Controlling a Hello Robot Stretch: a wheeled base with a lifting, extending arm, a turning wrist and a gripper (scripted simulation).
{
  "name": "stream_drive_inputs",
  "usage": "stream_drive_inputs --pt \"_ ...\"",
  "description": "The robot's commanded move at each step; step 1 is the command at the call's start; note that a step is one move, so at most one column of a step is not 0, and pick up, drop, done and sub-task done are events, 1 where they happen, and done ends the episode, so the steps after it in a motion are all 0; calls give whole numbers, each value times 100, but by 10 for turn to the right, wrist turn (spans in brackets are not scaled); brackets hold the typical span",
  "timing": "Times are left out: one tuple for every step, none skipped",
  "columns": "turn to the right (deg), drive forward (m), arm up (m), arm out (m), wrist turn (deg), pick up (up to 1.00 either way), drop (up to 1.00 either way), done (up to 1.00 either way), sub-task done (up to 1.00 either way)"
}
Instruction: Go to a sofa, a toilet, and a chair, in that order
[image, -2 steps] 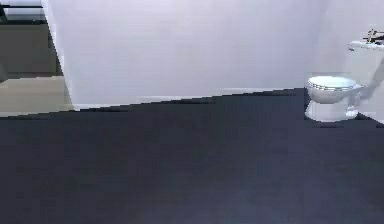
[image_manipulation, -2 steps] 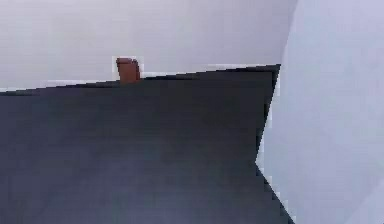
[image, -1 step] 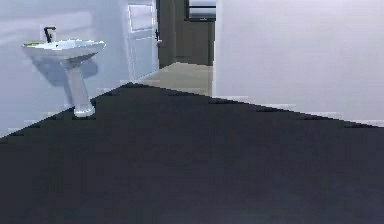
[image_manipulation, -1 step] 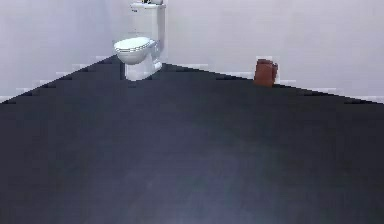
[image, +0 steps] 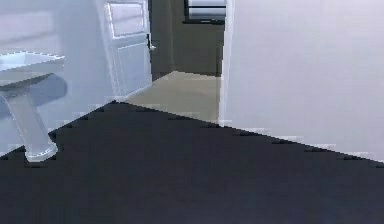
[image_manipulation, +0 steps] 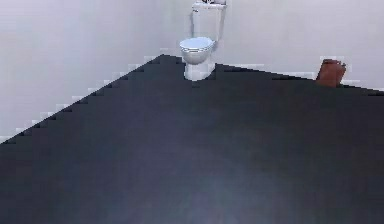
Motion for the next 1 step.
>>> stream_drive_inputs --pt "-30 0 0 0 0 0 0 0 0"
